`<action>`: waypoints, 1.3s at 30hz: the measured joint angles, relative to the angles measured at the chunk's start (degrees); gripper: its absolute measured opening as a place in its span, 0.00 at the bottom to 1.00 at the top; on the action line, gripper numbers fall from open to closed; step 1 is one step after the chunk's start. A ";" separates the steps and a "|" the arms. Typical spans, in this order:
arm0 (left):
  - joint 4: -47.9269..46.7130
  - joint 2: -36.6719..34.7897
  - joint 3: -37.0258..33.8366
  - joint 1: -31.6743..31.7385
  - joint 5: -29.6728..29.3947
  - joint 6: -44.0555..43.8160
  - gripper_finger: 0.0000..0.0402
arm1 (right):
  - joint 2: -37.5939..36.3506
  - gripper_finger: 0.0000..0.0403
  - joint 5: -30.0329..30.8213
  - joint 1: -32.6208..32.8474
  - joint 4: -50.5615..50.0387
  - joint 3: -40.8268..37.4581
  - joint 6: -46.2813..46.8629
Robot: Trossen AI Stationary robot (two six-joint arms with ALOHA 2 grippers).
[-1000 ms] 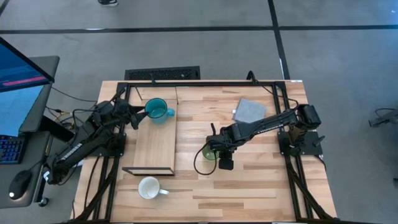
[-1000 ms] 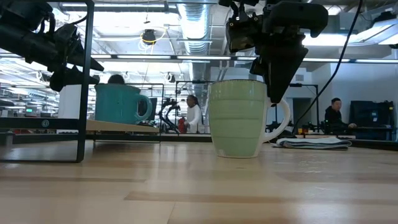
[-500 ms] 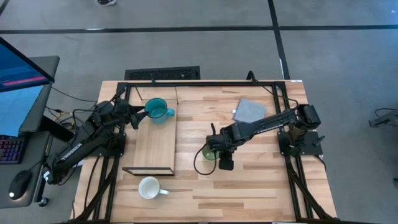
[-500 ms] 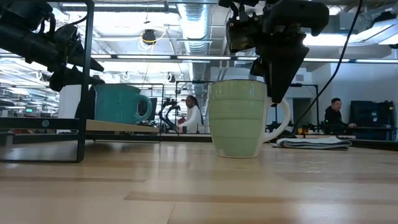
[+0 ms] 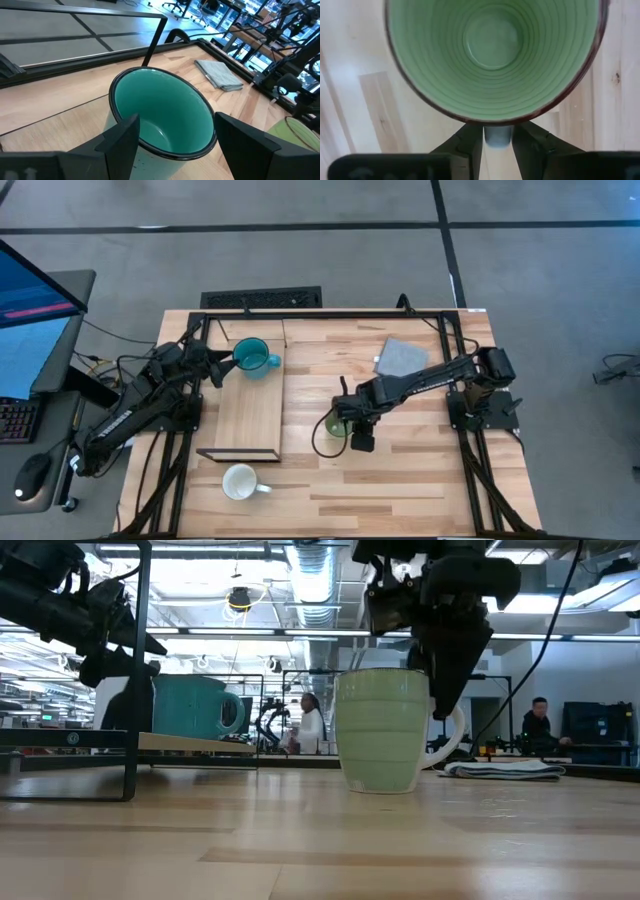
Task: Stack small to large cups/mugs on shelf
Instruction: Put the green mug on the shelf
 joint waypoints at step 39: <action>0.04 -0.01 0.00 0.00 -1.86 0.00 0.62 | 0.09 0.17 1.95 -8.09 -2.34 11.78 -4.14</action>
